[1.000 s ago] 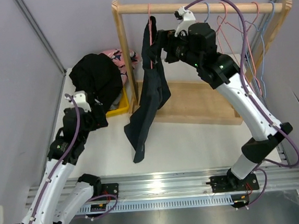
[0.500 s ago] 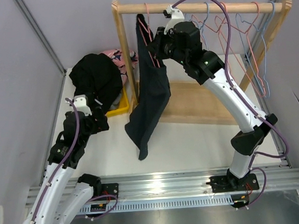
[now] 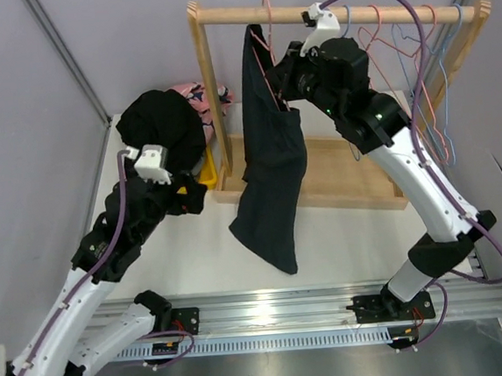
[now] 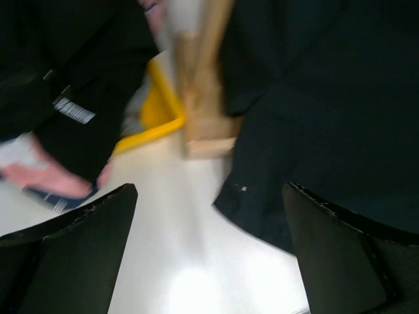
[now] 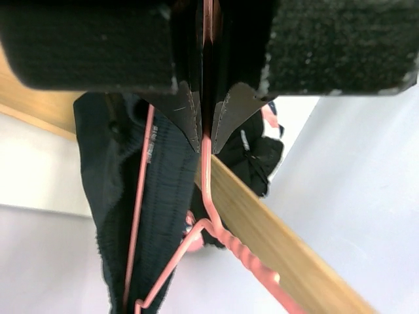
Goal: Remove the shorts from the hanger
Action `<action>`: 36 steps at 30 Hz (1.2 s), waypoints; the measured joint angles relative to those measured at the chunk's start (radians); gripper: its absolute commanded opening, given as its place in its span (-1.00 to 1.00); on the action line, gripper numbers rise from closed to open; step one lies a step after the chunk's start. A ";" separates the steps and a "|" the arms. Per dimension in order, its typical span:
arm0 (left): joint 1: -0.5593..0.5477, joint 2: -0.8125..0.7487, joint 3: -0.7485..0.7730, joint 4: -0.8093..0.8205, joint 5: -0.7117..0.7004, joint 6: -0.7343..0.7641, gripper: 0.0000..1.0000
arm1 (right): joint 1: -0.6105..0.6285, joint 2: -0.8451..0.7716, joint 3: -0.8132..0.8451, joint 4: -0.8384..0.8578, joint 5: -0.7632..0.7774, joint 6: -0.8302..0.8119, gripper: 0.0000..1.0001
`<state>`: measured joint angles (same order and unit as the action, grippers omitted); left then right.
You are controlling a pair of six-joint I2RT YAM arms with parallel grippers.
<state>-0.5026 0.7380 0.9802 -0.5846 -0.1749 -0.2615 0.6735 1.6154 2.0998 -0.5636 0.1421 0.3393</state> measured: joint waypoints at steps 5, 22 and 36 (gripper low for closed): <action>-0.393 0.096 0.188 0.047 -0.069 -0.021 0.99 | 0.060 -0.092 -0.013 0.010 0.052 0.000 -1.00; -0.832 0.460 0.339 0.247 -0.214 -0.027 0.98 | 0.175 -0.192 -0.210 0.042 0.153 0.005 -1.00; -0.847 0.605 0.352 0.333 -0.304 -0.031 -0.68 | 0.176 -0.268 -0.220 0.051 0.161 0.034 -1.00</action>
<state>-1.3499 1.3426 1.3319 -0.2520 -0.4793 -0.2928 0.8497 1.3472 1.8793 -0.5121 0.3031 0.3737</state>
